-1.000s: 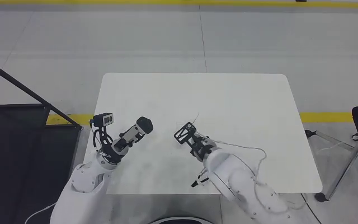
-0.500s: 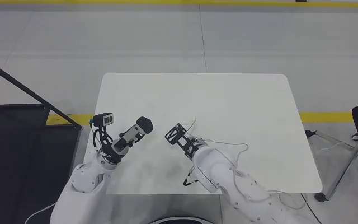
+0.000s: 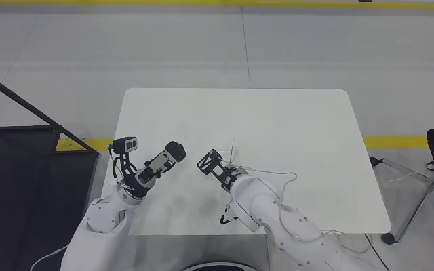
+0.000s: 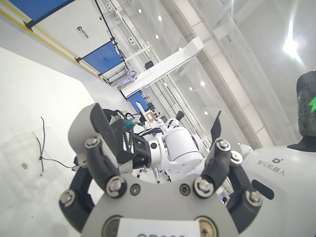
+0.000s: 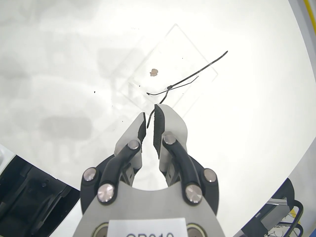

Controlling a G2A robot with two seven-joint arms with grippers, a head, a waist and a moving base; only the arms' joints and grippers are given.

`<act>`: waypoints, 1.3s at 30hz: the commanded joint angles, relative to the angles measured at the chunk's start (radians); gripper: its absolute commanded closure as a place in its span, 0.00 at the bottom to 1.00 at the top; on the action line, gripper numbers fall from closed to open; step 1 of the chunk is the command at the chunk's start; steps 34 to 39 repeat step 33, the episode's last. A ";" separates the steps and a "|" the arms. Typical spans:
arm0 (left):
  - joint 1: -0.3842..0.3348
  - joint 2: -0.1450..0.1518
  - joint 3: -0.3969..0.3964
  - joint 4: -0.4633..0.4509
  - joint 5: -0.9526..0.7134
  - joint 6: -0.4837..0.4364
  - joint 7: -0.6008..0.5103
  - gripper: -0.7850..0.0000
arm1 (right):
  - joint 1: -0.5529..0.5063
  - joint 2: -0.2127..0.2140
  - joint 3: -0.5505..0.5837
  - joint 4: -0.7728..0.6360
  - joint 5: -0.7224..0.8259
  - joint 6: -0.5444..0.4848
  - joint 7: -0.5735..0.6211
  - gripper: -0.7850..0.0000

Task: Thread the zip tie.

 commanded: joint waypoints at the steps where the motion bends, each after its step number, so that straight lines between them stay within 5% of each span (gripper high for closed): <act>1: 0.000 0.000 0.000 0.000 0.000 0.000 0.000 0.00 | -0.003 -0.003 0.005 -0.001 -0.002 -0.002 0.000 0.80; 6: 0.000 0.000 0.000 0.000 0.000 0.000 0.000 0.00 | -0.022 -0.006 0.028 -0.021 -0.015 0.002 -0.003 0.49; 7: 0.000 0.000 0.000 0.000 0.000 0.000 0.000 0.00 | -0.029 -0.006 0.035 -0.030 -0.020 0.006 -0.003 0.24; 9: 0.000 0.000 0.000 0.000 0.000 0.000 0.000 0.00 | -0.048 -0.003 0.055 -0.052 -0.031 0.011 -0.004 0.01; 22: 0.000 0.000 0.000 0.000 0.000 0.000 0.000 0.00 | -0.230 0.040 0.340 -0.333 -0.010 -0.032 -0.025 0.00; 39: 0.000 0.000 0.000 0.000 0.000 0.000 0.000 0.00 | -0.235 0.040 0.347 -0.338 -0.007 -0.034 -0.026 0.00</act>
